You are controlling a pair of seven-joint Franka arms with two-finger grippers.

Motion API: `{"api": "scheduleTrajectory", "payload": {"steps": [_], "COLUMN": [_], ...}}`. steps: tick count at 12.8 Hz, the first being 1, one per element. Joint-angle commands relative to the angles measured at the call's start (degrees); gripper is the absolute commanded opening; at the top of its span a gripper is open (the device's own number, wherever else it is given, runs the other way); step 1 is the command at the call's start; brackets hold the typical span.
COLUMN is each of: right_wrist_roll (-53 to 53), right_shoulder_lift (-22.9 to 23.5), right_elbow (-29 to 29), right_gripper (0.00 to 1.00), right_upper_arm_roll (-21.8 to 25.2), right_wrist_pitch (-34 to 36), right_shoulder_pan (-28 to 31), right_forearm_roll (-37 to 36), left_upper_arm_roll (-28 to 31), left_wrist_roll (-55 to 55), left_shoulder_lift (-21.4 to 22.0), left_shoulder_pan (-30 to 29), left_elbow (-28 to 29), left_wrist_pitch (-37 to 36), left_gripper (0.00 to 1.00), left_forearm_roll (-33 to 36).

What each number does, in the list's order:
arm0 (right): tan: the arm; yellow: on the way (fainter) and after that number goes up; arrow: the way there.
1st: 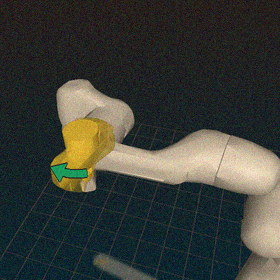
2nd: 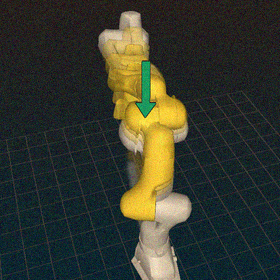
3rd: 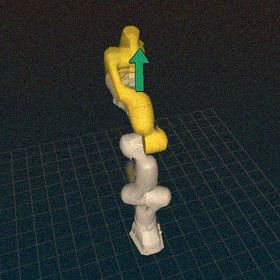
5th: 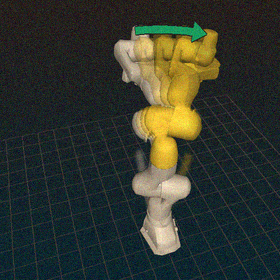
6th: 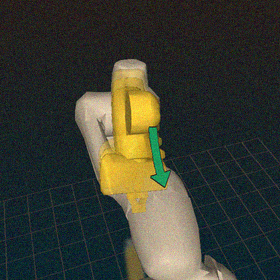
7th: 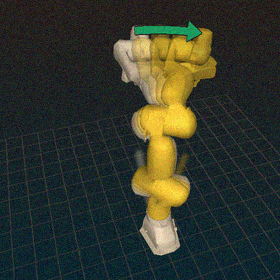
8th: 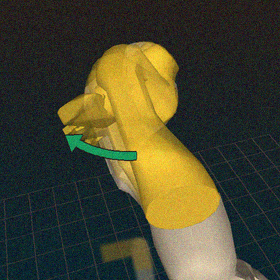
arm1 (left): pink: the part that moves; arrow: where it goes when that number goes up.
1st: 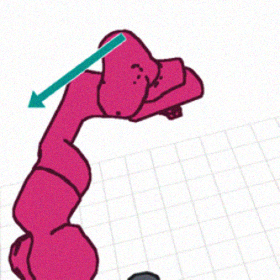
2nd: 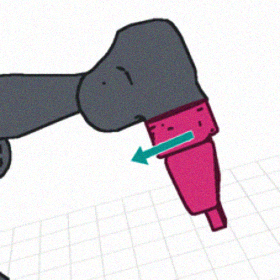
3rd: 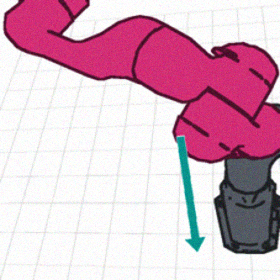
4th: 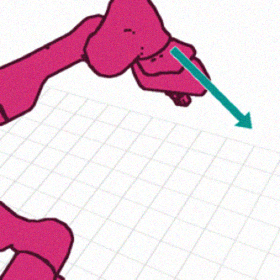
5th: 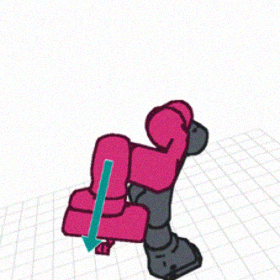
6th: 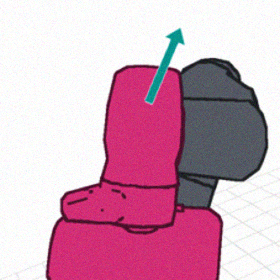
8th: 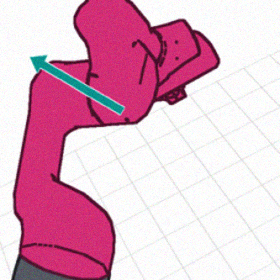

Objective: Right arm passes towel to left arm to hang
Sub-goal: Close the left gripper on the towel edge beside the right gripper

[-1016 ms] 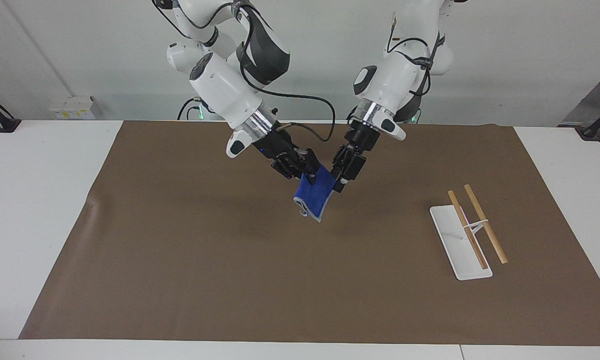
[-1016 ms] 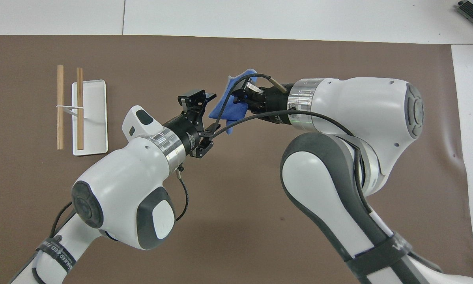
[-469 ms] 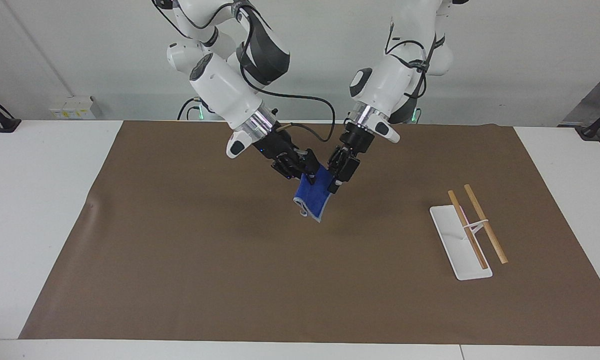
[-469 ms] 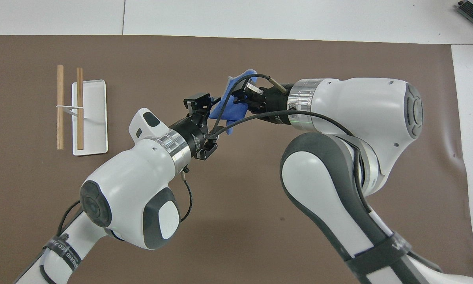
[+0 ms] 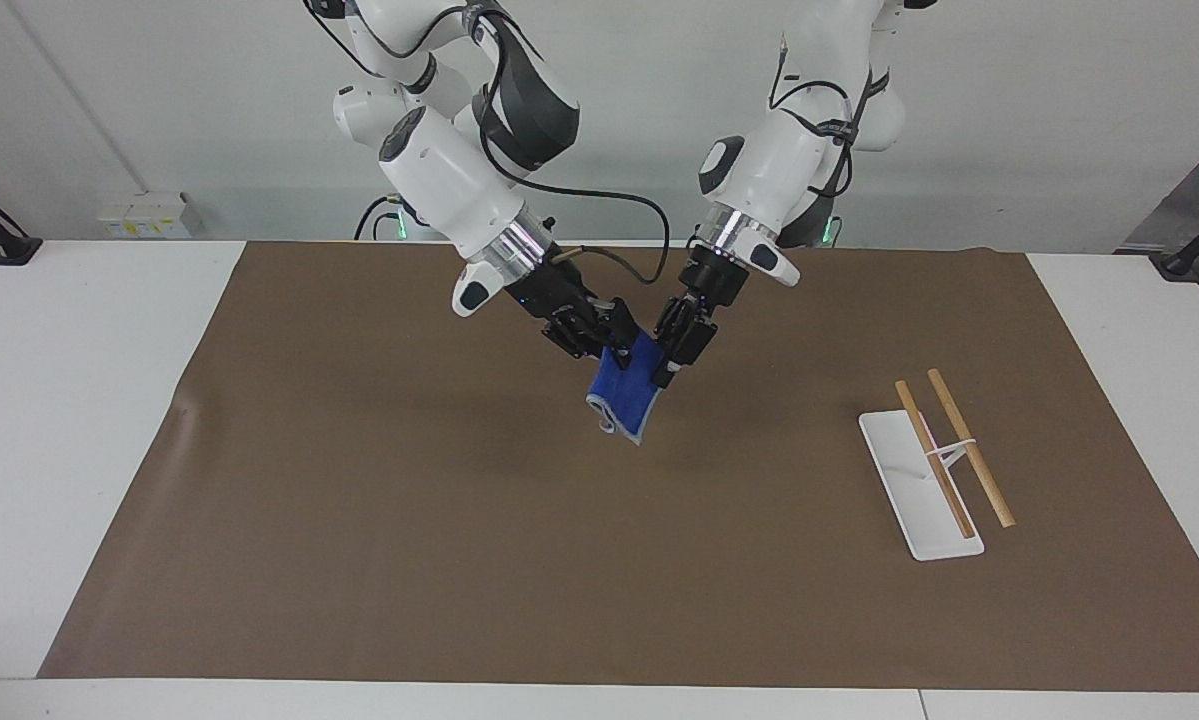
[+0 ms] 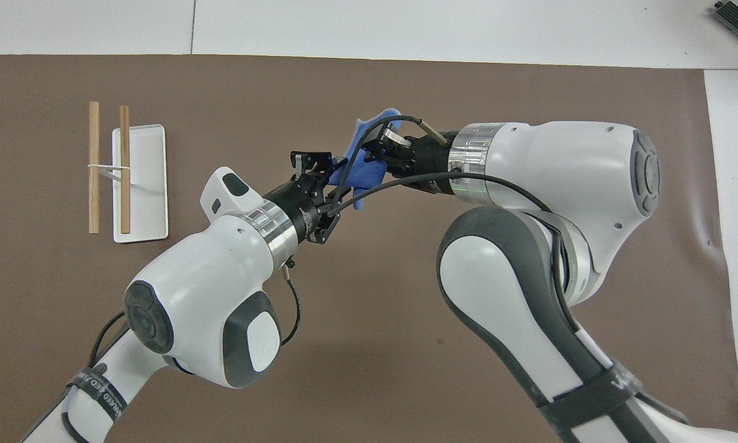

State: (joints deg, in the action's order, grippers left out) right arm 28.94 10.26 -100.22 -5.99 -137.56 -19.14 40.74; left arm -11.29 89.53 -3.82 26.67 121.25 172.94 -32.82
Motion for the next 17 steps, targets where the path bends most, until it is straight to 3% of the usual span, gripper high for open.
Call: {"api": "scheduleTrajectory", "payload": {"steps": [1,4,6,13,14,15,16,17], "right_wrist_roll": [-0.3,-0.3,-0.3,-0.3,-0.2,-0.1,-0.2,-0.3], "right_shoulder_lift": [0.0,0.0,-0.1,-0.1,-0.1,-0.2,-0.5,-0.8], "right_elbow": [0.0,0.0,0.0,0.0,0.0,-0.1,-1.1,-1.4], "right_gripper": [0.00,0.00,0.00,0.00,0.13,0.57,0.76,0.81], "right_upper_arm_roll": [0.1,0.1,0.1,0.1,0.1,0.2,0.4,0.5], "right_wrist_pitch": [0.2,0.2,0.4,0.4,0.5,0.5,0.5,0.6], "right_shoulder_pan": [0.2,0.2,0.1,0.2,0.2,0.3,0.7,1.4], "right_forearm_roll": [0.6,0.6,0.5,0.4,0.3,0.3,0.3,-0.7], "left_upper_arm_roll": [0.8,0.8,0.8,1.2,1.2,1.2,1.2,1.2], "left_wrist_roll": [-0.8,-0.9,-1.7,-6.7,-6.8,-7.3,-9.3,-10.9], "left_shoulder_lift": [-1.0,-1.0,-1.0,-1.0,-1.0,-1.0,-1.0,-1.0], "left_shoulder_pan": [1.4,1.4,1.4,-0.1,-0.9,-1.5,-3.3,-4.5], "left_elbow": [-1.0,-1.0,-1.0,-1.0,-0.9,-0.8,-0.7,-0.4], "left_wrist_pitch": [1.1,0.9,0.9,0.3,0.2,0.1,-0.1,-0.2], "left_gripper": [0.32,0.17,0.03,0.00,0.00,0.00,0.00,0.00], "left_forearm_roll": [-1.3,-1.2,-1.1,-1.0,-0.9,-0.9,-0.9,-0.9]}}
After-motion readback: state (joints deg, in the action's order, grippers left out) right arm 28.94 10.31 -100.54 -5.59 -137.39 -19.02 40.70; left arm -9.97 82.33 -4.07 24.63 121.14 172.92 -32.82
